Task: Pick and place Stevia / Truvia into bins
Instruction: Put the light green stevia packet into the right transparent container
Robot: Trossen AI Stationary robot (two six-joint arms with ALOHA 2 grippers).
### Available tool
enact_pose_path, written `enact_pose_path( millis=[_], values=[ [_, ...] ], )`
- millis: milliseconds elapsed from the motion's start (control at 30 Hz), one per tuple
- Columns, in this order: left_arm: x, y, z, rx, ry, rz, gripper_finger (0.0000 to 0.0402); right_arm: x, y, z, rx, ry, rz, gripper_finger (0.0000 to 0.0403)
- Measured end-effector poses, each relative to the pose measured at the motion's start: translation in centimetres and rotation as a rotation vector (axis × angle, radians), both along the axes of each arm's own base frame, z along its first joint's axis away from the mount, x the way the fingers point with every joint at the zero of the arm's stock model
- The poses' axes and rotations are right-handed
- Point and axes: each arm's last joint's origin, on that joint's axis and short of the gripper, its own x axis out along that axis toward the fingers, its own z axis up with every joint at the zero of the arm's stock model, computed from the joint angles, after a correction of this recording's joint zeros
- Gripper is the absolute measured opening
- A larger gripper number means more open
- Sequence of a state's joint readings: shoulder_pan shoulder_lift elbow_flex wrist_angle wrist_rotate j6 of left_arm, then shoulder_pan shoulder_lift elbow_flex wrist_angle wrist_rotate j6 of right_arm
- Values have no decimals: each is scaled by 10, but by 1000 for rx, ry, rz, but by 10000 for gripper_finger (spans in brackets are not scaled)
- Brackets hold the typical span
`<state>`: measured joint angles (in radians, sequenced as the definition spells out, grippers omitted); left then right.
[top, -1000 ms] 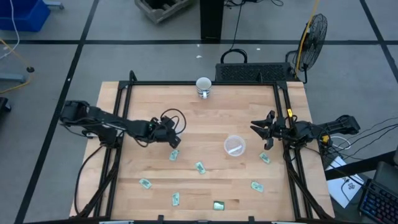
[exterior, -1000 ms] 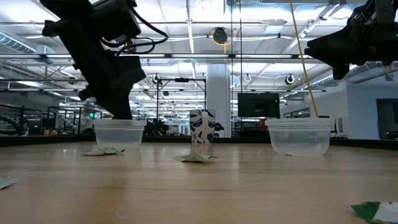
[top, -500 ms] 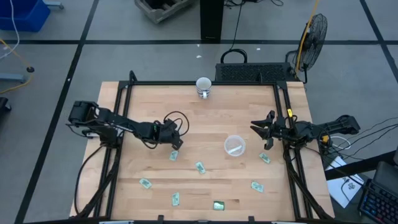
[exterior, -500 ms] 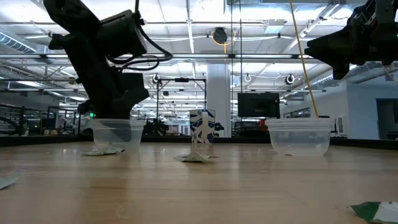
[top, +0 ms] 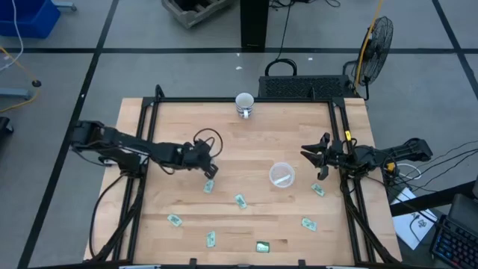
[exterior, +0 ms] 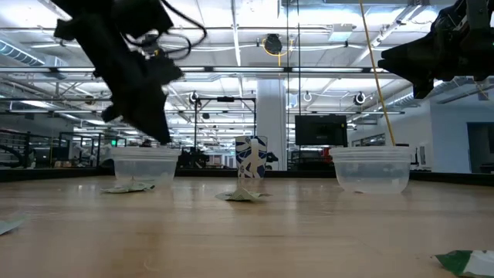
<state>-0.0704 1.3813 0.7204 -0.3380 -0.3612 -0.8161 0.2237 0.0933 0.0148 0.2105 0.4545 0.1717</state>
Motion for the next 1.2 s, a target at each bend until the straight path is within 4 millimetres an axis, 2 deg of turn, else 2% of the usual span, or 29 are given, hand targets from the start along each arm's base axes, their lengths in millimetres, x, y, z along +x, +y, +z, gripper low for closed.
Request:
enact_pose_path(
  millis=[167,233,267,400,500,600,700,833,933,1067,1200],
  values=[
    [-8,-4,35,29,-183,-62,31,1,7,-1,-65,26,221,105],
    [-8,-6,48,64,-263,-115,31,2,8,-9,-61,120,250,105],
    [-8,-7,53,86,-297,-143,31,2,8,-7,-50,166,258,105],
    [-4,-11,65,192,-380,-224,31,3,11,22,-62,232,263,105],
    [-1,-11,69,244,-415,-224,31,6,15,39,-101,368,273,105],
    [1,-11,66,242,-403,-218,31,7,21,67,-15,516,343,105],
    [4,-12,60,239,-376,-225,31,5,26,77,142,793,340,105],
    [10,-14,52,240,-356,-233,31,-1,31,64,386,1167,239,105],
    [14,-13,48,244,-350,-230,31,-2,33,39,425,1359,141,105],
    [16,-13,47,245,-359,-228,31,0,34,8,376,1467,87,105],
    [18,-14,50,243,-406,-226,31,2,33,-16,384,1477,42,105]
  ],
)
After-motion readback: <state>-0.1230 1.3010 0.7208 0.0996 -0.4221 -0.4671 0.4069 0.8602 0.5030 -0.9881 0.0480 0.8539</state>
